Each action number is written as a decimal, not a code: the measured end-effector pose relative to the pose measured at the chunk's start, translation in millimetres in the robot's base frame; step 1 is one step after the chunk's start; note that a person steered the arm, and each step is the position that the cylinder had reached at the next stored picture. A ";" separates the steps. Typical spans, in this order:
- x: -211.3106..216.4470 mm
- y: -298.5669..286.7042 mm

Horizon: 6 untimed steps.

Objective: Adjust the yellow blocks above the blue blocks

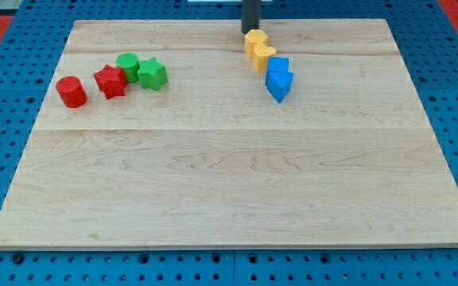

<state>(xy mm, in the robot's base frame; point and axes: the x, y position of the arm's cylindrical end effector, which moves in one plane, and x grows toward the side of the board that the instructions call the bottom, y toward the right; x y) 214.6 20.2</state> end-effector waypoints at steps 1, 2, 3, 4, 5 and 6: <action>7.5 -40.3; 23.5 2.4; 13.3 24.1; 15.4 -61.6; 55.2 -26.8; 58.8 39.7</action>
